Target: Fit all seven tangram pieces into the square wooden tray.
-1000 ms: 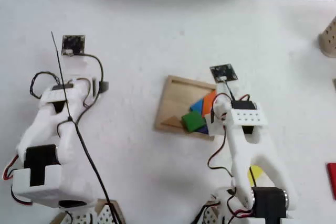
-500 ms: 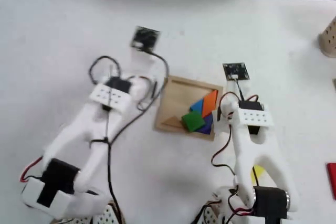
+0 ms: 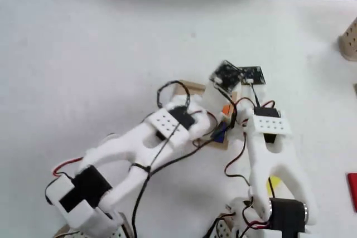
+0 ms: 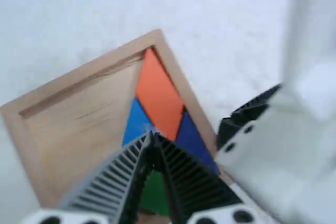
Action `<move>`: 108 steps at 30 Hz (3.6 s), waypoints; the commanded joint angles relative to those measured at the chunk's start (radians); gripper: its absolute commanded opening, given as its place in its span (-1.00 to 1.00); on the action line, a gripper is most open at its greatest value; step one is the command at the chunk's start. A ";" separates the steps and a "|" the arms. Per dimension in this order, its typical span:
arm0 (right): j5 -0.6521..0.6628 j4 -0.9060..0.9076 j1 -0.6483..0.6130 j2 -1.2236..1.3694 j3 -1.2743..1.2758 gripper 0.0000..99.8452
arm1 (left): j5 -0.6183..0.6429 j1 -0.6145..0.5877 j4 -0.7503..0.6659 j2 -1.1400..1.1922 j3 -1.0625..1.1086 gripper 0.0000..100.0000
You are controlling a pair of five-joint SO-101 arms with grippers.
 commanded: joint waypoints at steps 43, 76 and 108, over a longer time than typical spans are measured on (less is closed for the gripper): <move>-0.003 -0.016 -0.004 -0.028 -0.006 -0.96 | 0.038 -0.039 -0.269 -0.344 0.384 -0.96; -0.005 -0.016 -0.018 -0.028 -0.005 -0.96 | 0.032 -0.056 -0.331 -0.019 0.259 -0.96; -0.003 -0.015 -0.021 -0.028 -0.005 -0.96 | 0.040 -0.213 -0.242 0.166 0.032 -0.96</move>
